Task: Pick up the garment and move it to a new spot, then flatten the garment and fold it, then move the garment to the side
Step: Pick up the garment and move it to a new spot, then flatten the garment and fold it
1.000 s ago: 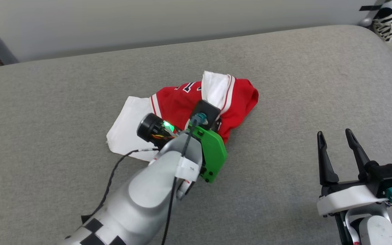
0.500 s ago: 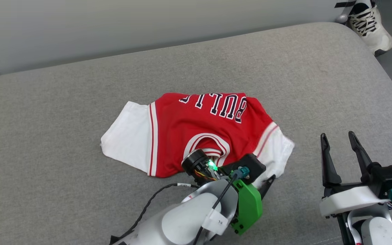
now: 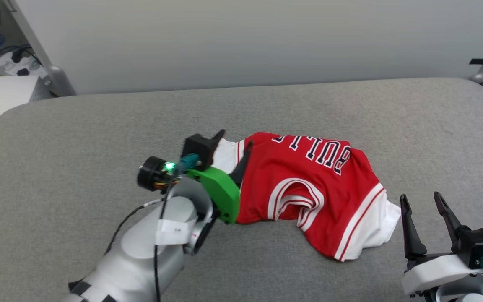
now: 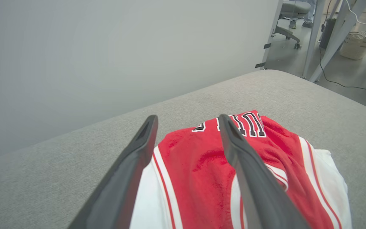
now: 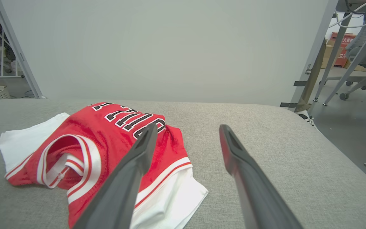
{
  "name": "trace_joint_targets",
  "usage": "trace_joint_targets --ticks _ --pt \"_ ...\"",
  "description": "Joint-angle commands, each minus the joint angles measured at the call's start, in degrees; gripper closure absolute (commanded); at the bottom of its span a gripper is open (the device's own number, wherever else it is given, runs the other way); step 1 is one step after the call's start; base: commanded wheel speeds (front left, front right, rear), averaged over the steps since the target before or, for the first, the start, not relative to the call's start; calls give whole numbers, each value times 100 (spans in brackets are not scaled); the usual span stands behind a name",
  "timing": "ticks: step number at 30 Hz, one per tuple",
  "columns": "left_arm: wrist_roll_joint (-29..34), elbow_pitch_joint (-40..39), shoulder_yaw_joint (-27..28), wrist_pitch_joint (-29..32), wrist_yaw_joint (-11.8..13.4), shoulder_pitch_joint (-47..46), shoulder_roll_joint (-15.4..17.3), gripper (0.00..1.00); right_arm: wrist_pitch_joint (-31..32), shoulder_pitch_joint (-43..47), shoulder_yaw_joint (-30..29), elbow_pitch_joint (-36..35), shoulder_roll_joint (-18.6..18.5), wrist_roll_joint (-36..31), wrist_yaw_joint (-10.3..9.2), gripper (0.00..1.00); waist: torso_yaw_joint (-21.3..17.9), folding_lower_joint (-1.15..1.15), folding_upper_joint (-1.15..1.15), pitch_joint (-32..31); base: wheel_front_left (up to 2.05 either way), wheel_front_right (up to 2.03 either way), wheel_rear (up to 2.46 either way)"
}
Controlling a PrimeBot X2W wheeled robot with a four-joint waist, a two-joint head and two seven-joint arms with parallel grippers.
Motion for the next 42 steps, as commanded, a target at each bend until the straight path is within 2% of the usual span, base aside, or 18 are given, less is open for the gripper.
trace_joint_targets --ticks 1,5,9,13,17,23,31,37,42 --pt "-94 -46 154 -80 46 207 183 0 38 118 18 -39 -2 48 -4 0 354 0 0 -307 0 0 0" --pt "-273 -351 586 -165 89 675 587 0 67 275 80 -106 -49 76 -4 0 511 0 0 -414 0 0 0" --pt "-325 -1018 1118 -184 216 1309 810 0 48 390 104 -212 -71 135 -4 0 600 0 0 -463 0 0 0" --pt "-131 -1754 1651 -187 433 2149 874 0 45 475 116 -303 -71 147 -4 0 640 0 0 -466 0 0 0" --pt "128 -2318 2111 -187 436 2874 729 0 37 554 151 -366 -56 156 -4 0 640 0 0 -441 0 0 0" --pt "740 -2859 2777 -188 -133 3584 301 0 19 603 202 -407 0 179 -4 0 601 0 0 -368 0 0 0" --pt "1294 -2687 3337 -188 -764 3884 -186 0 -2 552 212 -414 53 177 -4 0 510 0 0 -327 0 0 0" --pt "1498 -2506 3554 -188 -932 3762 -332 0 -11 504 271 -405 33 188 -4 0 381 0 0 -256 0 0 0" --pt "1450 -2280 3616 94 -873 3485 -264 0 0 421 299 -448 4 189 -4 0 184 0 0 -122 0 0 0"
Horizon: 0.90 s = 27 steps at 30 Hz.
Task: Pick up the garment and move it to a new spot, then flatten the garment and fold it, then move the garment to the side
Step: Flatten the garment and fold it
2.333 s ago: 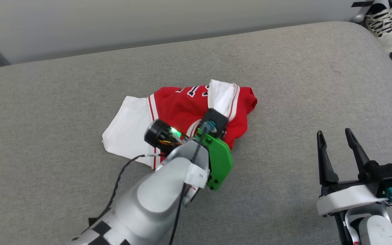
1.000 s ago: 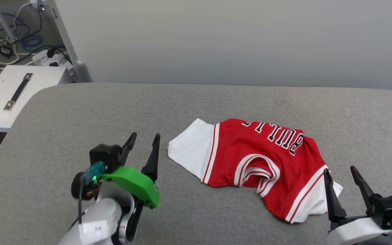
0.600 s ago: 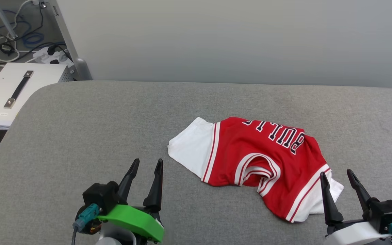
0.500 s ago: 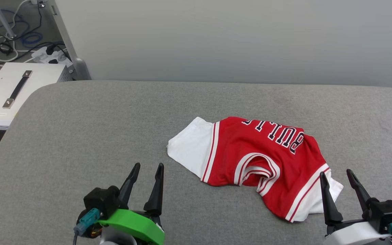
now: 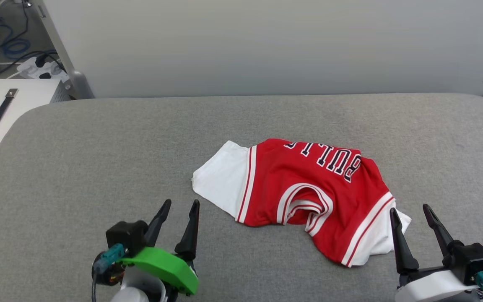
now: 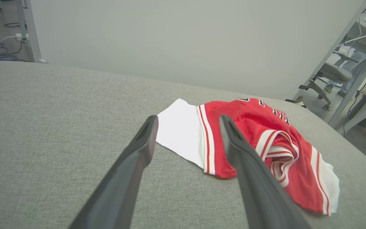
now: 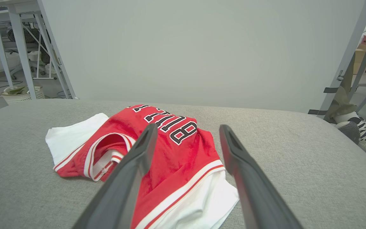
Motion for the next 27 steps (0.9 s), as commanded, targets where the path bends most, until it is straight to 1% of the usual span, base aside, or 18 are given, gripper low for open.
trace_joint_targets --ticks 1,3,6,10,12,14,16,20,24,27 --pt "1 31 34 180 49 -262 53 0 -33 -79 3 -42 -9 11 -4 0 -135 0 0 123 0 0 0" --pt "-34 87 34 607 131 -474 107 0 -14 -96 17 -82 -29 3 -4 0 -218 0 0 217 0 0 0" --pt "-92 178 2 1441 264 -896 203 0 28 -142 34 -178 -61 -13 -4 0 -338 0 0 436 0 0 0" --pt "109 457 -110 2566 575 -1493 456 0 76 -268 101 -302 -68 -37 -4 0 -520 0 0 797 0 0 0" --pt "127 609 -104 2970 698 -1766 506 0 91 -335 158 -336 -64 -48 -4 0 -614 0 0 972 0 0 0" --pt "183 749 -125 3263 770 -2018 576 0 96 -389 197 -369 -52 -61 -4 0 -704 0 0 1147 0 0 0" --pt "231 878 -150 3463 813 -2244 619 0 93 -438 208 -386 -28 -76 -4 0 -778 0 0 1298 0 0 0" --pt "234 1188 -188 3803 806 -2593 675 0 65 -543 248 -368 10 -88 -4 0 -907 0 0 1538 0 0 0" --pt "280 1527 -192 3922 814 -2872 772 0 23 -640 299 -325 46 -91 -4 0 -1000 0 0 1707 0 0 0" --pt "390 1747 -244 3953 876 -2996 840 0 -3 -680 313 -290 73 -106 -4 0 -1031 0 0 1760 0 0 0"
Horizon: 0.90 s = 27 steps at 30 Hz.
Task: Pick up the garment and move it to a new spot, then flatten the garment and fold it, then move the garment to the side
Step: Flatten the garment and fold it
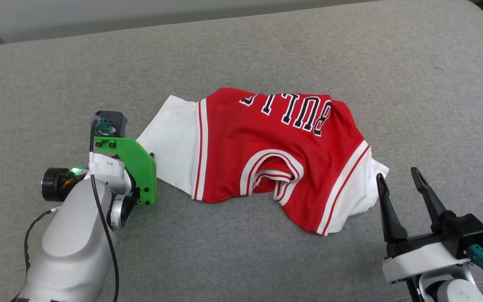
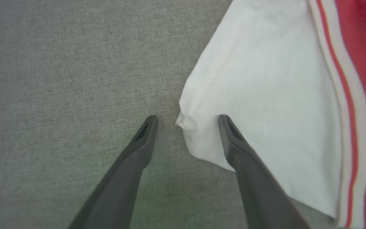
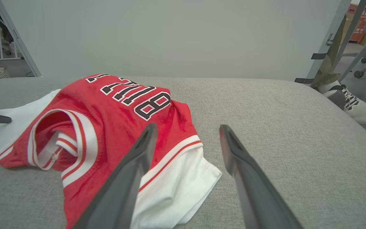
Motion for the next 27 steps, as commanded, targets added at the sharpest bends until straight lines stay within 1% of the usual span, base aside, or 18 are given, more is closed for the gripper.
trace_joint_targets --ticks 1,2,3,4,7,12,17,21,27 --pt "52 112 -25 23 47 -109 56 0 -56 -87 10 38 31 -57 -4 0 -149 -1 0 150 0 0 0" --pt "46 182 -38 41 29 -113 63 0 -63 -94 11 51 35 -60 -4 0 -155 -1 0 153 0 0 0" --pt "24 262 -66 81 -29 -108 64 91 -70 -99 7 66 40 -63 -4 0 -158 -1 0 152 0 0 0" --pt "-6 320 -78 110 -72 -99 56 100 -75 -104 -1 81 41 -61 -4 0 -156 -1 0 151 0 0 0" --pt "-72 455 -104 115 -152 -58 34 100 -90 -102 -39 122 49 -75 -4 0 -123 -1 0 113 0 0 0" --pt "-176 544 -13 -80 -114 23 19 100 -103 -74 -56 181 44 -99 -4 0 9 -1 0 -56 0 0 0" --pt "-372 420 302 -504 26 219 99 100 -96 1 -63 233 9 -104 -4 0 210 -1 0 -314 0 0 0" --pt "-559 233 637 -811 182 525 252 100 -65 102 -89 261 -29 -92 -4 0 411 -1 0 -553 0 0 0" --pt "-771 -187 982 -938 378 1223 490 100 7 262 -82 265 -59 -73 -4 0 717 -1 0 -846 0 0 0"
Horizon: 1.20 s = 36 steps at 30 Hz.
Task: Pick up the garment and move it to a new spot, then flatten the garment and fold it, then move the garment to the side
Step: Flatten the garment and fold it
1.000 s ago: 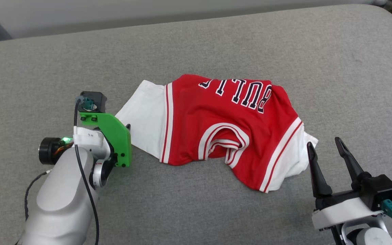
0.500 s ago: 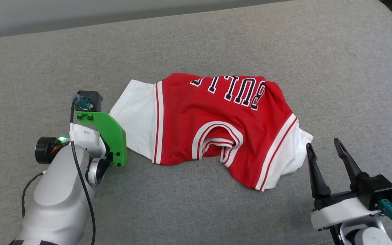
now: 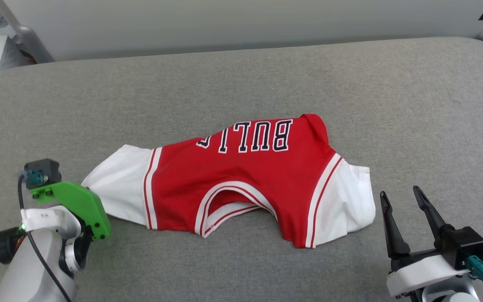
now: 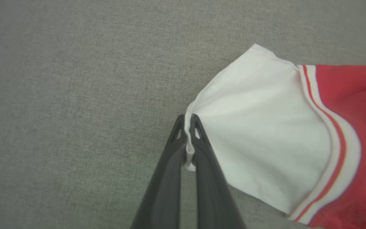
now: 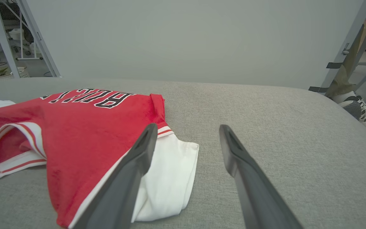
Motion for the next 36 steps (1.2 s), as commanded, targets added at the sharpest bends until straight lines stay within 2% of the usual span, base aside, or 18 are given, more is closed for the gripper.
trace_joint_targets --ticks 1,8,14,16,22,26,30,36 --pt "-68 -115 55 -13 64 263 52 100 34 60 -1 4 -13 -17 -4 0 286 0 0 -271 0 0 0" --pt "-305 -814 145 14 199 1214 -65 100 134 180 -79 -22 4 -26 -4 0 544 0 0 -443 0 0 0" --pt "-376 -1054 -46 -321 -87 1497 -305 100 211 222 -169 6 -18 -8 -4 0 699 0 0 -486 0 0 0" --pt "-309 -1034 -95 -606 -206 1458 -334 1 239 220 -184 11 -27 -3 -4 0 724 0 0 -495 0 0 0" --pt "-238 -975 -120 -1698 -634 1218 -514 0 327 212 -292 -115 -102 74 -4 0 854 0 0 -513 0 0 0" --pt "33 -966 -281 -2435 -929 1078 -498 0 880 177 -277 -310 -266 237 -4 0 962 0 0 -520 0 0 0" --pt "337 -1182 -470 -3121 -1165 976 -573 0 2096 104 -219 -466 -678 315 -4 0 1117 0 0 -491 0 0 0" --pt "731 -1477 -642 -3296 -1221 1037 -718 0 4592 -225 -313 -648 -1119 944 -4 0 1367 0 0 -336 0 0 0"
